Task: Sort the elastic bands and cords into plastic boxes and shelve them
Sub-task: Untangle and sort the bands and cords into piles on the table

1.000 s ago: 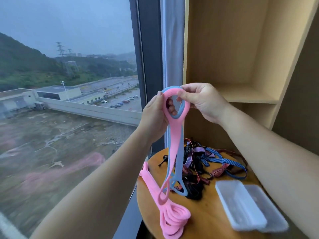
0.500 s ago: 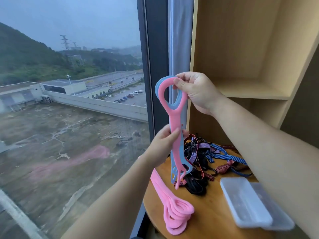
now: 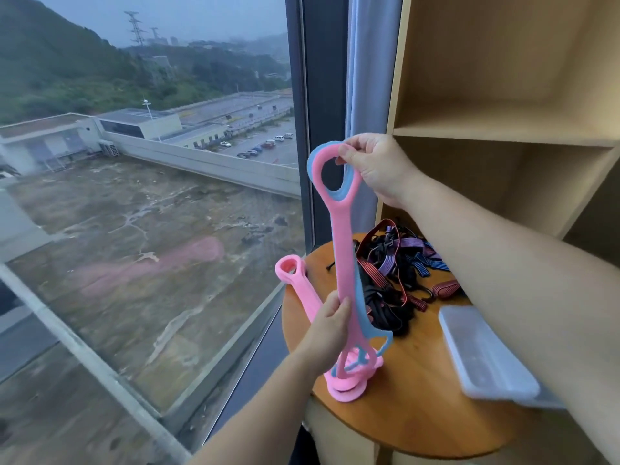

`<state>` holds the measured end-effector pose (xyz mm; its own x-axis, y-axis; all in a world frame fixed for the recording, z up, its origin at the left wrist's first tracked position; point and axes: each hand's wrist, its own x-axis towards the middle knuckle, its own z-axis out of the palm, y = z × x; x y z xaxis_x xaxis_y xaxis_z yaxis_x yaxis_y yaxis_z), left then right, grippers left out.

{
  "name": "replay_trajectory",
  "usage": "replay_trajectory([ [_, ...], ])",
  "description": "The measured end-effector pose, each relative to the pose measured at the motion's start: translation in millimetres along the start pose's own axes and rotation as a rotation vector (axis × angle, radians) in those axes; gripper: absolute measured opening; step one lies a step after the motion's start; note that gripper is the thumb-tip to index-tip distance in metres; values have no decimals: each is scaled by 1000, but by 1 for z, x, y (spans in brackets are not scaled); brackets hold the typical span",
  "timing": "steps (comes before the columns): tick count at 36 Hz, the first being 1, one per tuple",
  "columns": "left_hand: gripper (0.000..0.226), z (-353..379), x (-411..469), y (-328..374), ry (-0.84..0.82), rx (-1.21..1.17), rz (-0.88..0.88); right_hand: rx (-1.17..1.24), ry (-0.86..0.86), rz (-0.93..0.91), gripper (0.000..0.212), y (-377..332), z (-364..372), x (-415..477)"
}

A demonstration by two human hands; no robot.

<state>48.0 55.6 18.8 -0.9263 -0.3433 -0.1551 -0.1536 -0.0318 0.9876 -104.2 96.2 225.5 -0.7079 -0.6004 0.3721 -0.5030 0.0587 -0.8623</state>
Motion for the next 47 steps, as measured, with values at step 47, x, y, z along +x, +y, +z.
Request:
replay_trajectory([
  [47, 52, -46, 88, -99, 426, 424, -279, -529, -566, 332, 43, 252, 142, -20],
])
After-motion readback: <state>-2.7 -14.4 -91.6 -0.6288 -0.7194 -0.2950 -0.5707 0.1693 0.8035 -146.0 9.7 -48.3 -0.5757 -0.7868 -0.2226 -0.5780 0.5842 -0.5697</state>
